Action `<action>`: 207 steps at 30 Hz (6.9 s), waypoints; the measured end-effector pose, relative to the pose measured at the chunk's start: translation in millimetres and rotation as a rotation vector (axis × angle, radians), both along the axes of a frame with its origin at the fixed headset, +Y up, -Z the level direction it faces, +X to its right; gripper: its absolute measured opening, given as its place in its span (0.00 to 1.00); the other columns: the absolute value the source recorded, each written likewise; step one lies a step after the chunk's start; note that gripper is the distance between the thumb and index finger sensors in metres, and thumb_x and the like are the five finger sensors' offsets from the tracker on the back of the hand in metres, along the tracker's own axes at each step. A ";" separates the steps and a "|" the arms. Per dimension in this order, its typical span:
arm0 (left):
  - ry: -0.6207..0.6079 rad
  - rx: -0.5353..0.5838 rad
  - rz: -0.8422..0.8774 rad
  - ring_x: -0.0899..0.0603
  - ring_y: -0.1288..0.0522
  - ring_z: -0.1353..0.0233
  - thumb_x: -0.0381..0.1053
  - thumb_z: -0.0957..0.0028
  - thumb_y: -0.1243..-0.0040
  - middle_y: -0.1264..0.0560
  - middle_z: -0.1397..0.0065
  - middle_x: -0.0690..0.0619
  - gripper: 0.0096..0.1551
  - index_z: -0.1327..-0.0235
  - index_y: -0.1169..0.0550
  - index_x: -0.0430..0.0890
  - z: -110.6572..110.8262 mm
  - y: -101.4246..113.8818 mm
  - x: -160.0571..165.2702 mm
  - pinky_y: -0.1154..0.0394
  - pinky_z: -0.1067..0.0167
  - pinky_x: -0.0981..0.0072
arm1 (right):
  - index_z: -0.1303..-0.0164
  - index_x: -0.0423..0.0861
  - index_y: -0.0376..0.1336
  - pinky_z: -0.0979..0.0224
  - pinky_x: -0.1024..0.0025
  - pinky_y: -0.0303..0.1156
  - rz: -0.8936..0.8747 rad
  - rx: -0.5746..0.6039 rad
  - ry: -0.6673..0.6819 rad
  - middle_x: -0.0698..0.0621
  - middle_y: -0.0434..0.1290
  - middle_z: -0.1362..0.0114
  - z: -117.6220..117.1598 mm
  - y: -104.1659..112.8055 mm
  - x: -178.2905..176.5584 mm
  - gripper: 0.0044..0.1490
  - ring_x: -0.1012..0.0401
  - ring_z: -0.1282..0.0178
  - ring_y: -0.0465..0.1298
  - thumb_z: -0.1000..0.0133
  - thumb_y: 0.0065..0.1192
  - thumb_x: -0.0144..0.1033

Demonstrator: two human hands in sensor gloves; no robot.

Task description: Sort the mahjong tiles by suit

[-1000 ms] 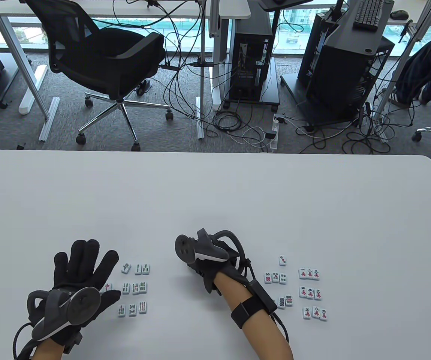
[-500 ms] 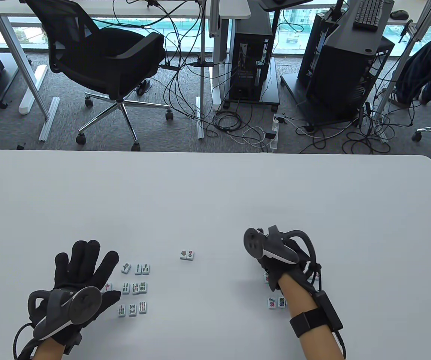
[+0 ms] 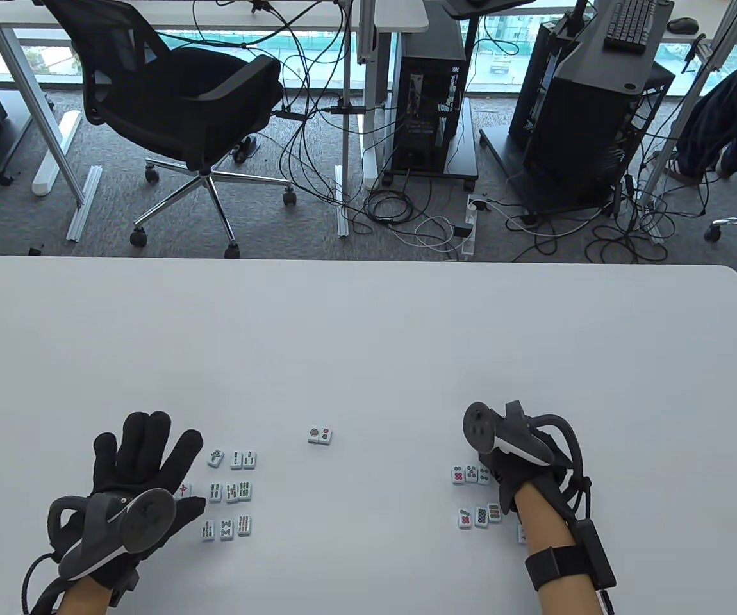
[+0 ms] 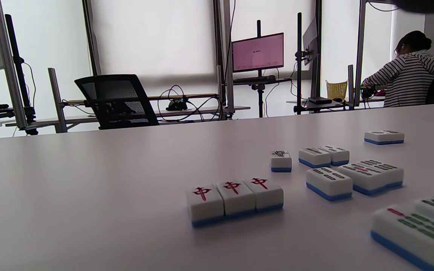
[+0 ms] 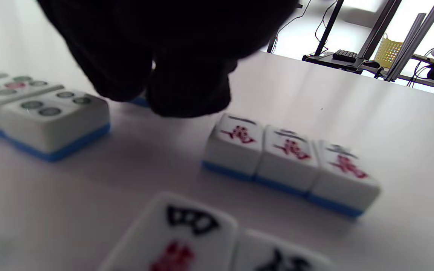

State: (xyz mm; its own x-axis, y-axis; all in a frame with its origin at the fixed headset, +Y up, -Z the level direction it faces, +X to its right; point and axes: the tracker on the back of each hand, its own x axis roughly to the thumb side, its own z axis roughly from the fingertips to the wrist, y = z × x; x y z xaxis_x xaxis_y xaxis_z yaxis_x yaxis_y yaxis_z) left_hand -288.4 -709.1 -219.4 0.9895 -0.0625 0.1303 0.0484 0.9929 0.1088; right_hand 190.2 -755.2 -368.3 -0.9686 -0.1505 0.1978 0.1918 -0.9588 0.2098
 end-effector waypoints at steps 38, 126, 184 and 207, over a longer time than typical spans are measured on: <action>-0.034 0.033 0.036 0.45 0.72 0.13 0.79 0.61 0.52 0.73 0.17 0.60 0.54 0.23 0.57 0.69 0.7 0.8 0.7 0.68 0.21 0.39 | 0.29 0.42 0.63 0.73 0.75 0.75 -0.140 0.096 0.377 0.50 0.82 0.60 5.2 -6.2 -202.7 0.39 0.63 0.77 0.77 0.48 0.67 0.45; -0.048 0.035 0.021 0.45 0.72 0.13 0.79 0.61 0.52 0.73 0.17 0.60 0.53 0.24 0.57 0.69 1.3 -4.7 3.0 0.68 0.21 0.39 | 0.29 0.41 0.63 0.72 0.74 0.76 0.047 0.028 0.172 0.50 0.81 0.57 20.7 33.0 -70.4 0.39 0.63 0.75 0.77 0.48 0.68 0.44; -0.054 0.025 0.037 0.45 0.71 0.13 0.79 0.61 0.52 0.72 0.17 0.60 0.53 0.24 0.56 0.69 -1.0 -7.1 2.5 0.67 0.21 0.39 | 0.38 0.39 0.70 0.75 0.75 0.75 0.054 0.064 0.296 0.50 0.82 0.62 0.2 -4.7 -213.1 0.36 0.64 0.79 0.76 0.51 0.72 0.48; -0.052 0.008 0.014 0.45 0.71 0.13 0.79 0.61 0.52 0.72 0.17 0.60 0.53 0.24 0.57 0.69 0.6 -6.6 5.8 0.67 0.21 0.39 | 0.29 0.42 0.64 0.70 0.73 0.77 0.022 0.015 0.192 0.49 0.81 0.55 33.3 36.9 -74.1 0.39 0.62 0.74 0.78 0.49 0.71 0.44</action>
State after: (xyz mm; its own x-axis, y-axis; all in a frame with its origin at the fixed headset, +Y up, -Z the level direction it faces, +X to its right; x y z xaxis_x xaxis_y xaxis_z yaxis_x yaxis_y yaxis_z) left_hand -282.6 -715.7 -218.7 0.9822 -0.0500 0.1809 0.0287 0.9925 0.1185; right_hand 116.0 -718.3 -334.9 -0.9098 -0.1758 0.3761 0.2479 -0.9567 0.1527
